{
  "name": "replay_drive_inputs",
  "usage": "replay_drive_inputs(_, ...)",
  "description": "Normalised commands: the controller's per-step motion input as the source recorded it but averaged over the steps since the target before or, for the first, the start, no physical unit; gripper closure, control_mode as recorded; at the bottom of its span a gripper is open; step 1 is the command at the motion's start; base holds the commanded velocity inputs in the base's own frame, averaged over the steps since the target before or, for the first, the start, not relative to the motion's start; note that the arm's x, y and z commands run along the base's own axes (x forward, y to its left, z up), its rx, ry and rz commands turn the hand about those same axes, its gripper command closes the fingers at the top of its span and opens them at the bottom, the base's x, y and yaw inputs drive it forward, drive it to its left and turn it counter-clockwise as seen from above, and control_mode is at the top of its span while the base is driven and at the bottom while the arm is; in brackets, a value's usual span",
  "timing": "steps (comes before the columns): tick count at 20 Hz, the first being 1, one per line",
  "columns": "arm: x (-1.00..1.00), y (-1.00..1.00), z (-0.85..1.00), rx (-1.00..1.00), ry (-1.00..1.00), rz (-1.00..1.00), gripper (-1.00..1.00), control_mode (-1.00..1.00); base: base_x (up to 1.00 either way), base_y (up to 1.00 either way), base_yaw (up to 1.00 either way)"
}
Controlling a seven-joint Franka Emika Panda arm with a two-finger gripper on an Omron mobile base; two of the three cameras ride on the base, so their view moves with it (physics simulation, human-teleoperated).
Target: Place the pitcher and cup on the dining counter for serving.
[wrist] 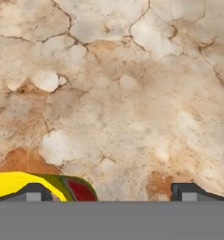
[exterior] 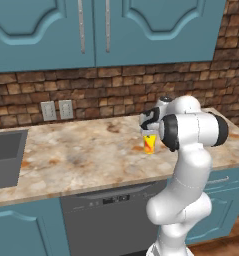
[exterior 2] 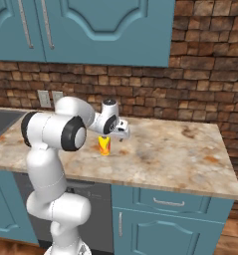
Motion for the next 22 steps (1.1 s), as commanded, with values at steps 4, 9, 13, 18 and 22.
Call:
replay_drive_inputs(4, 0.00, 0.00, -0.39, 0.00, 0.04, 0.00, 1.00, -1.00, 0.00, 0.00, 0.00)
replay_drive_inputs(9, 0.00, 0.00, -0.24, 0.00, -0.01, 0.00, 1.00, -1.00, 0.00, 0.00, 0.00)
replay_drive_inputs(13, -0.22, 0.00, -0.16, 0.00, -0.10, 0.00, 1.00, -1.00, 0.00, 0.00, 0.00)
replay_drive_inputs(18, -0.42, 0.00, -0.04, 0.01, -0.13, 0.00, 1.00, -1.00, 0.00, 0.00, 0.00)
replay_drive_inputs(22, -0.70, -0.01, 0.27, 0.00, -0.23, 0.00, 1.00, -1.00, 0.00, 0.00, 0.00)
